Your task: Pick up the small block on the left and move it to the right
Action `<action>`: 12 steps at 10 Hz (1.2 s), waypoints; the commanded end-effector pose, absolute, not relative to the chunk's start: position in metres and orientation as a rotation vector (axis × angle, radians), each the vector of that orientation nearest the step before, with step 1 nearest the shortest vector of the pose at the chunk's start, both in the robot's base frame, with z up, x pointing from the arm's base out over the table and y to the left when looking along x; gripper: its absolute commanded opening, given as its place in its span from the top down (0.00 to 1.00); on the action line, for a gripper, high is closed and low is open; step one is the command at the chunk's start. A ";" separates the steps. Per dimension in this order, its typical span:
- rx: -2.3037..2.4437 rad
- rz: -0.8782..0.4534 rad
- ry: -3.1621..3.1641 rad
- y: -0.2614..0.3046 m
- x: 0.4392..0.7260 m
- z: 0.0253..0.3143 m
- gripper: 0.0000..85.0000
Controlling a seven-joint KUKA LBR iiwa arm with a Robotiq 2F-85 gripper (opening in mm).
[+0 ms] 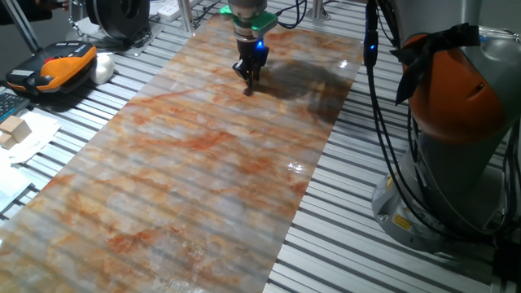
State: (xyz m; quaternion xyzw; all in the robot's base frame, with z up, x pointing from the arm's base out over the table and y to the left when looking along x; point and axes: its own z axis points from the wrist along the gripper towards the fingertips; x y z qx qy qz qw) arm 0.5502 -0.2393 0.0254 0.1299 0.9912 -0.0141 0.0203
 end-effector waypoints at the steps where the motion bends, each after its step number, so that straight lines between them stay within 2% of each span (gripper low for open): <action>1: 0.403 -0.044 3.073 -0.239 0.550 0.025 0.80; 4: 0.389 -0.034 3.076 -0.240 0.551 0.025 0.80; 5: 0.379 -0.021 3.078 -0.240 0.550 0.025 1.00; 12: 0.375 -0.024 3.064 -0.232 0.550 0.021 1.00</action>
